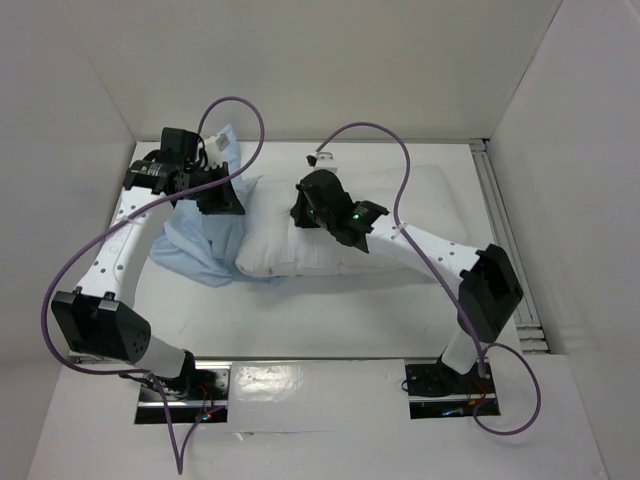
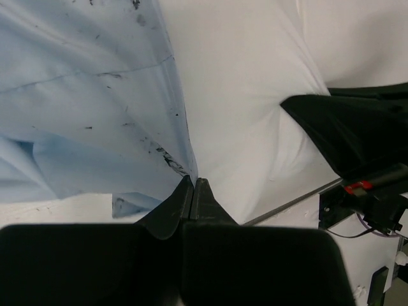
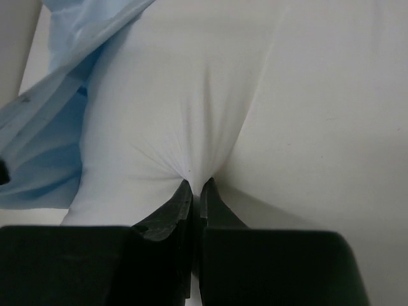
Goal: Put the pillow into the pillowcase
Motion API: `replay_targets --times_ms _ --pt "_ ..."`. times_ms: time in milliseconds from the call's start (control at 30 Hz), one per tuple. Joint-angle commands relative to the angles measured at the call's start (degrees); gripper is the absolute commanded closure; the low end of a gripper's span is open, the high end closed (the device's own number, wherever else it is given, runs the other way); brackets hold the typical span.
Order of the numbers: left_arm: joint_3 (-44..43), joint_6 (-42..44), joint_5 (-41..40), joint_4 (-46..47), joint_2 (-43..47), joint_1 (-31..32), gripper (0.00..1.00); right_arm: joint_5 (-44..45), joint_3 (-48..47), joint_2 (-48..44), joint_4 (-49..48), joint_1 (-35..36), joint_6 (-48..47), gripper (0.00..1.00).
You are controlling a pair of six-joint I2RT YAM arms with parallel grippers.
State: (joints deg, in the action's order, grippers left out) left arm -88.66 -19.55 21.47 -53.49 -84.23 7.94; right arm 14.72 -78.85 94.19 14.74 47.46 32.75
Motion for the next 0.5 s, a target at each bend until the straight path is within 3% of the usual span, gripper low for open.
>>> replay_targets --times_ms 0,67,133,233,367,467 --pt "-1.33 1.09 0.07 1.54 -0.40 0.23 1.00 2.07 -2.02 4.24 -5.25 -1.23 0.21 1.00" --pt "-2.56 0.57 -2.92 4.09 -2.51 0.23 1.00 1.37 -0.26 5.90 -6.13 -1.84 0.91 1.00" --pt "-3.18 -0.30 -5.03 6.73 -7.25 0.23 0.64 -0.73 0.27 6.44 -6.13 -2.37 1.79 1.00" --pt "-9.93 -0.31 -8.19 2.36 -12.44 0.84 0.26 -2.94 0.80 7.23 -6.66 -2.98 2.49 1.00" --pt "-9.08 -3.02 -20.46 2.60 -7.99 2.25 0.04 -5.04 1.42 6.71 -6.66 -3.60 2.49 1.00" --pt "-1.45 -6.36 -26.90 5.50 0.71 2.25 0.01 -7.15 1.42 6.71 -6.66 -4.84 2.49 1.00"
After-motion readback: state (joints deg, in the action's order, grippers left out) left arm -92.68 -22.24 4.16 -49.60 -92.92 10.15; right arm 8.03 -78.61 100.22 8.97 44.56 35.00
